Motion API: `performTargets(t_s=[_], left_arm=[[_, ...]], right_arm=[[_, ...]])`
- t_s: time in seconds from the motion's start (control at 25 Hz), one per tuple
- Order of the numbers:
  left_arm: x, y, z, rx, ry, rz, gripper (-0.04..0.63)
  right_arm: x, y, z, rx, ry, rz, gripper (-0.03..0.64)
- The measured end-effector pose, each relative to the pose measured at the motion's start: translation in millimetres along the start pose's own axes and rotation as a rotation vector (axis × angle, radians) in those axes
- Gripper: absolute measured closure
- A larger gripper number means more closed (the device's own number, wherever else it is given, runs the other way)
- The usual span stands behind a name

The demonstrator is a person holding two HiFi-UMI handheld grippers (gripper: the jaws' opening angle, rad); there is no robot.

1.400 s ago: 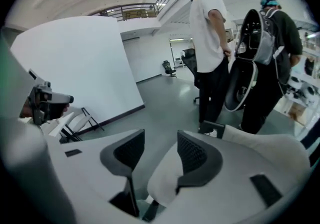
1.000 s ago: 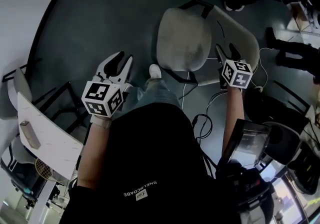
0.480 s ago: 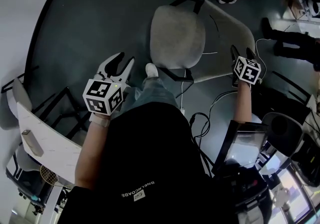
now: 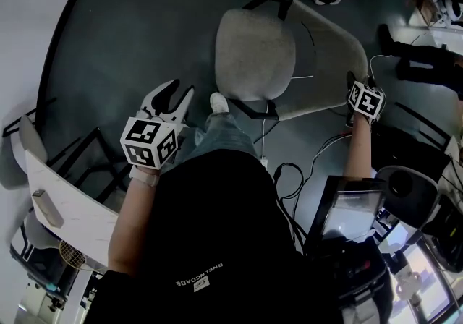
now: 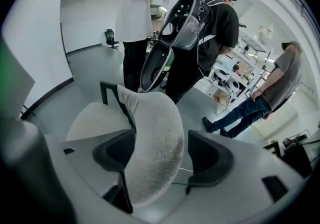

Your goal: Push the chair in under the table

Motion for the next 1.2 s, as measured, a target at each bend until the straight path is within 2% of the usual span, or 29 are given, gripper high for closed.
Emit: performTargets(t_s=[0.36, 0.56, 0.8, 1.04, 1.12, 1.2], left_arm=[[3, -10, -1, 0.02, -0.005, -0.051, 0.453], [8, -14, -7, 0.009, 0.024, -0.076, 0.453], [12, -20, -14, -0.002, 0.049, -0.096, 0.453], [16, -24, -21, -0.014, 0.066, -0.113, 0.454], [17, -25, -23, -0.018, 0.071, -0.119, 0.454], [18, -27, -25, -0.021, 0.076, -0.126, 0.454]], right_arm=[[2, -1, 34, 0.061, 0.01, 0.006, 0.301], [0, -1, 42, 0.063, 0.012, 0.026, 0.301], [-1, 1, 63, 0.138, 0.021, 0.028, 0.302], [5, -1, 70, 0.163, -0.038, 0.018, 0.304], [3, 0, 72, 0.173, -0.025, 0.022, 0.305], [1, 0, 76, 0.174, 0.011, 0.07, 0.305]])
Point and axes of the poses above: the fingertips, and each gripper's own axes: z forward along the fingers, x to its left, y out of its top, the point moved 10 cm from there along -z, backward along the fingers, and after that the axes turned 8 degrees about -y, right-handed, at the moved point
